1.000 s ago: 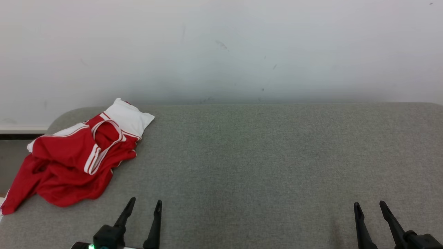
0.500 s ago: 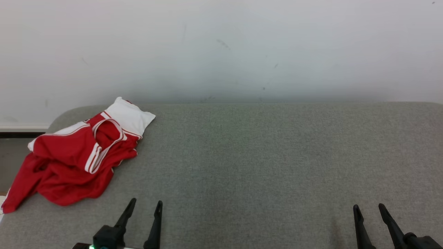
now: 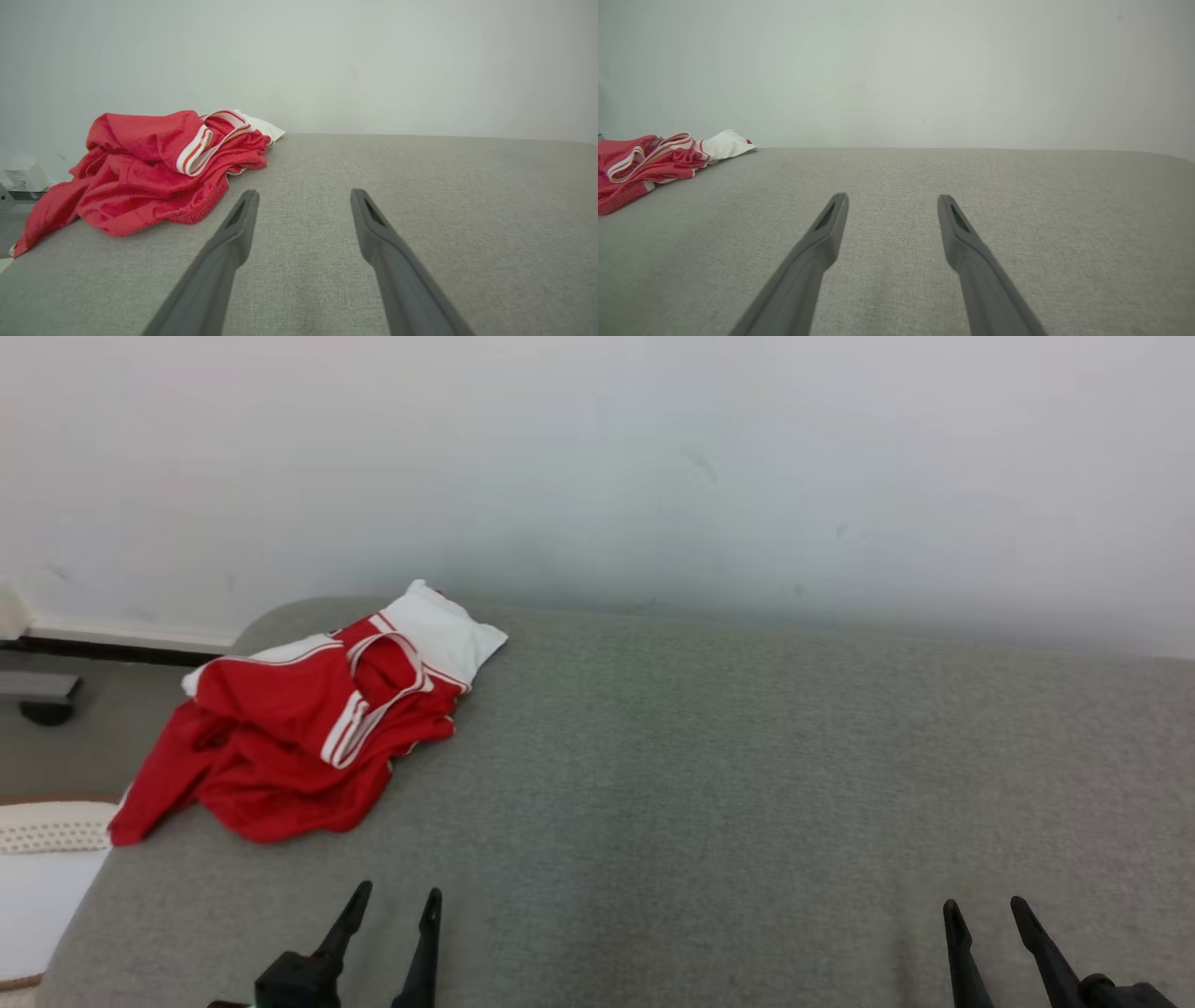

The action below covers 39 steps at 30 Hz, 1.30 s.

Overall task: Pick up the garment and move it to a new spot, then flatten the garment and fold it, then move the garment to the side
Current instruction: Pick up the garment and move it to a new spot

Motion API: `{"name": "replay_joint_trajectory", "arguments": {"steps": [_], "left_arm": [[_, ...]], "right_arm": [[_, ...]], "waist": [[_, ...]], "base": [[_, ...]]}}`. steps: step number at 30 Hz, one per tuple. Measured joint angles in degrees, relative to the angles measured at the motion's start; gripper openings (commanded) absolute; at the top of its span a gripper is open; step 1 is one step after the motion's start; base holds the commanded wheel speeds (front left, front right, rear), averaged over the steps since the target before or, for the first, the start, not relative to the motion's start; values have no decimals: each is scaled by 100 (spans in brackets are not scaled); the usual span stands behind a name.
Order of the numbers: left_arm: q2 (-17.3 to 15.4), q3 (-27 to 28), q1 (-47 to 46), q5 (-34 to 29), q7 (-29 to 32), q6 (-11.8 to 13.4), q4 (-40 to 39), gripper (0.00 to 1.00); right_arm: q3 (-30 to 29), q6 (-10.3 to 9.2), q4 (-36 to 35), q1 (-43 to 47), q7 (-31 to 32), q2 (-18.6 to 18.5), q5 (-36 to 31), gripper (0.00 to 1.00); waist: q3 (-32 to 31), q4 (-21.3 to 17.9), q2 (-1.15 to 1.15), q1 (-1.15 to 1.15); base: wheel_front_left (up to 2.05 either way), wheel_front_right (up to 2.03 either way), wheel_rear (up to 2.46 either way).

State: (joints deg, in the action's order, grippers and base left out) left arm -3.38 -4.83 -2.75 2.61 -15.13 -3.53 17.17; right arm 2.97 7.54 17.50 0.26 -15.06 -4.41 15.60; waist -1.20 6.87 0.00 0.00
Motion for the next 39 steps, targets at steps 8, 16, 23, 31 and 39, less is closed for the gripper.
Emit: {"name": "replay_joint_trajectory", "arguments": {"steps": [8, 16, 23, 31, 39], "left_arm": [[-43, 82, 126, -1, 0, -23, 37, 100], [-67, 135, 238, -1, 0, -47, -2, 100], [-38, 168, 233, 57, 0, -47, -77, 100], [-1, 180, -581, 257, 0, -155, -145, 100], [-324, 93, -2414, 509, 0, -348, 405, 100]], "right_arm": [[136, 0, 53, 24, -9, 48, 64, 100], [277, 0, 94, 9, -9, 88, 97, 100], [307, 0, 88, -54, -9, 82, 85, 100], [287, 0, -62, -461, -9, -116, 45, 100], [350, 0, -260, -1115, -9, -437, -12, 100]], "waist": [[-52, 689, 0, 0], [-66, 1210, 0, 0], [112, 1220, 0, 0], [678, 999, 0, 0], [1715, 721, 0, 1]], "base": [[0, 0, 0], [0, 0, 0], [0, 0, 0], [0, 0, 0], [0, 0, 0]]}}
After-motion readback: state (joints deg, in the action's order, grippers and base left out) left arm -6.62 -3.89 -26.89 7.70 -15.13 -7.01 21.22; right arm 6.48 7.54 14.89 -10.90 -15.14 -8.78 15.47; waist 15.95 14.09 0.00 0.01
